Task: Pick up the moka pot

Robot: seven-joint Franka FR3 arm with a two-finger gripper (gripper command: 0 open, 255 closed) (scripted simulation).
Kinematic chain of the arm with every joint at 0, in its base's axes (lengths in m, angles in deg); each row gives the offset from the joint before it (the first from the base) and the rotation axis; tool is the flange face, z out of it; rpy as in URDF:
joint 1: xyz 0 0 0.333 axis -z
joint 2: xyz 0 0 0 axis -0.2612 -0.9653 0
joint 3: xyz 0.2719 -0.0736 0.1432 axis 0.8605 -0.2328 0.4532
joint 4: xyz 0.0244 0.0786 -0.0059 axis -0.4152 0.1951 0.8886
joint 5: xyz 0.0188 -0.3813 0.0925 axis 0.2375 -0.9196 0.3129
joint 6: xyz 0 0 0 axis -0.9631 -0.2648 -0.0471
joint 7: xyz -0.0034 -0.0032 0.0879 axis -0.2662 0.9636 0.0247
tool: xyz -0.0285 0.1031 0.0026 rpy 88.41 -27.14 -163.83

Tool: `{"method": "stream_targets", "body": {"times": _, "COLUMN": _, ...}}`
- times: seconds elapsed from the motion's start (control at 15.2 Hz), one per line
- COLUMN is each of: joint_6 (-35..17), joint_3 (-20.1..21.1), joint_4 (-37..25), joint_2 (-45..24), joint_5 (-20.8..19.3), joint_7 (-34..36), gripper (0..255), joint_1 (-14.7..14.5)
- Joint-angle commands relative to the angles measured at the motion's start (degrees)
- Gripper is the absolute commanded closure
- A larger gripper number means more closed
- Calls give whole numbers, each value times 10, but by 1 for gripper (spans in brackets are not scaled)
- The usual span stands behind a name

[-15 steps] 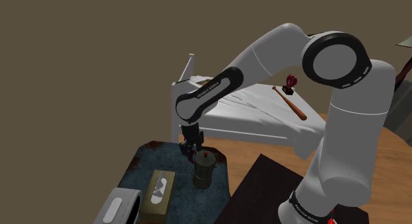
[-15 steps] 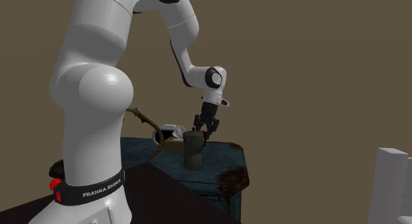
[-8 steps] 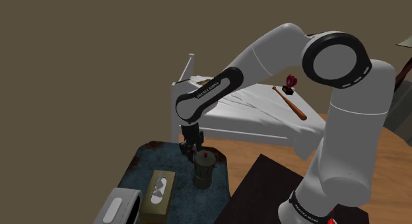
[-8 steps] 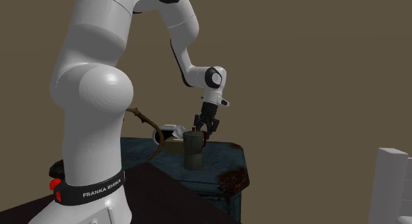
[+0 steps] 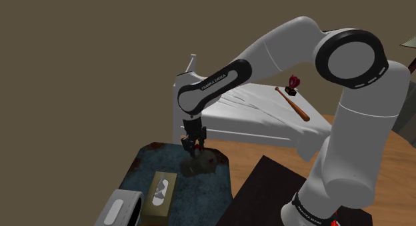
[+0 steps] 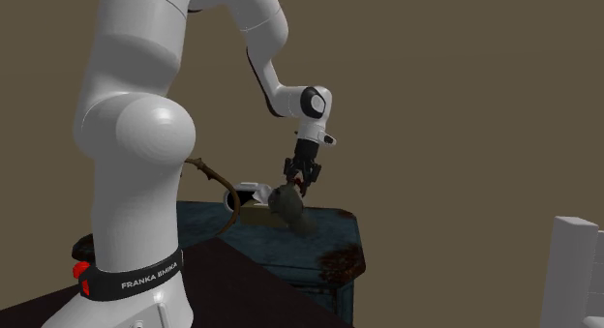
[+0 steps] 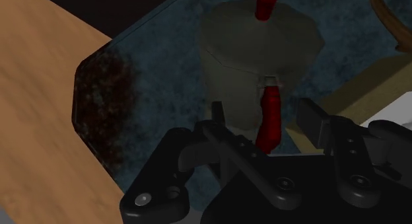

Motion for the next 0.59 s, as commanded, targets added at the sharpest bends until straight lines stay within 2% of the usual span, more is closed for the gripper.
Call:
{"method": "stream_targets", "body": {"times": 0.0, "joint_6": 14, "joint_3": 0, "joint_4": -3, "joint_2": 11, "joint_5": 0, "joint_7": 0, "gripper": 255, "joint_1": 1}}
{"method": "stream_targets", "body": {"times": 0.53, "joint_6": 58, "joint_3": 0, "joint_4": -20, "joint_2": 38, "joint_5": 0, "joint_7": 3, "gripper": 255, "joint_1": 1}}
